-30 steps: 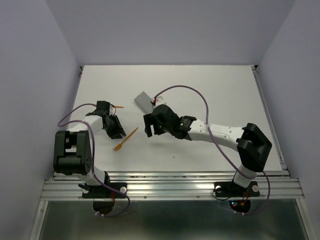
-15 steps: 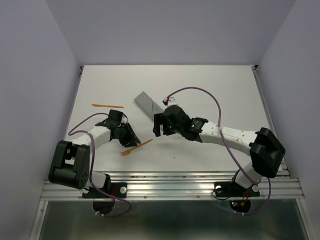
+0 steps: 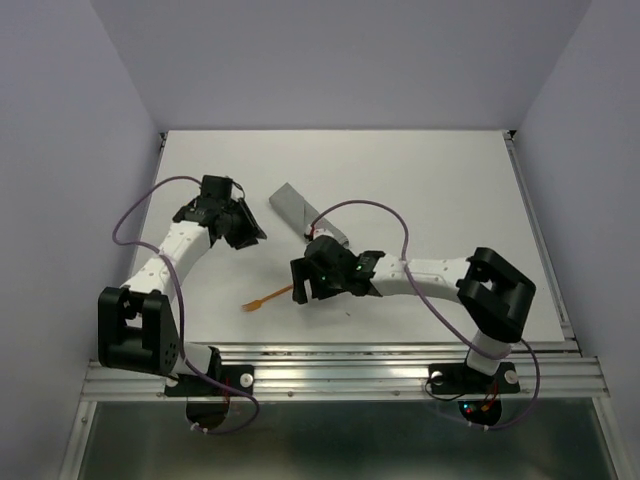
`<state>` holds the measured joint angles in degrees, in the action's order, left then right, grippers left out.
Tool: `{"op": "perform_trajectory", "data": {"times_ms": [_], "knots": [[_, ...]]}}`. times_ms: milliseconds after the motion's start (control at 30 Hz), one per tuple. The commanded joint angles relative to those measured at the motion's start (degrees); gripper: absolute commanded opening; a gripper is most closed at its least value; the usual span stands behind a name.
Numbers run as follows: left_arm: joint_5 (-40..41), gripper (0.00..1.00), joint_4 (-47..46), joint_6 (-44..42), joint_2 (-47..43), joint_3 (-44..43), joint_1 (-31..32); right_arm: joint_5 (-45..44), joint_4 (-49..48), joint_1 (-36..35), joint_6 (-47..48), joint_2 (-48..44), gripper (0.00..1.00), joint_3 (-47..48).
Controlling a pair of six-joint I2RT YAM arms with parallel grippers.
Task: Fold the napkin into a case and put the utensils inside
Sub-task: Move the fork to the center of the board, then pick up the fork from the center of the board.
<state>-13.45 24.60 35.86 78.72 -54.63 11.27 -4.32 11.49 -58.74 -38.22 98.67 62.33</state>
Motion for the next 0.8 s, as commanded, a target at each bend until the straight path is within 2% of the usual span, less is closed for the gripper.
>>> {"op": "perform_trajectory", "data": {"times_ms": [0, 167, 267, 600, 700, 767], "knots": [[5.01, 0.4, 6.51, -7.2, 0.03, -9.51, -6.24, 3.79, -2.34, -3.66, -1.77, 6.17, 0.84, 5.51], [6.59, 0.41, 8.71, -10.36, -1.72, -15.77, -10.74, 3.53, -2.52, -4.45, -1.51, 12.67, 0.84, 10.44], [6.34, 0.41, 8.71, -11.33, -2.78, -15.07, -12.94, 2.39, -1.12, -4.45, -1.51, 16.98, 0.84, 15.7], [5.02, 0.42, 7.83, -13.44, -4.71, -11.73, -16.19, -10.25, 13.82, -5.6, -0.46, 33.94, 0.81, 37.93], [4.66, 0.42, 7.74, -13.97, -4.71, -11.46, -16.98, -14.03, 18.29, -6.12, 1.03, 37.89, 0.77, 43.29], [4.14, 0.42, 7.39, -14.23, -4.71, -11.11, -17.59, -16.85, 20.32, -6.73, 2.79, 40.27, 0.67, 45.94]]}}
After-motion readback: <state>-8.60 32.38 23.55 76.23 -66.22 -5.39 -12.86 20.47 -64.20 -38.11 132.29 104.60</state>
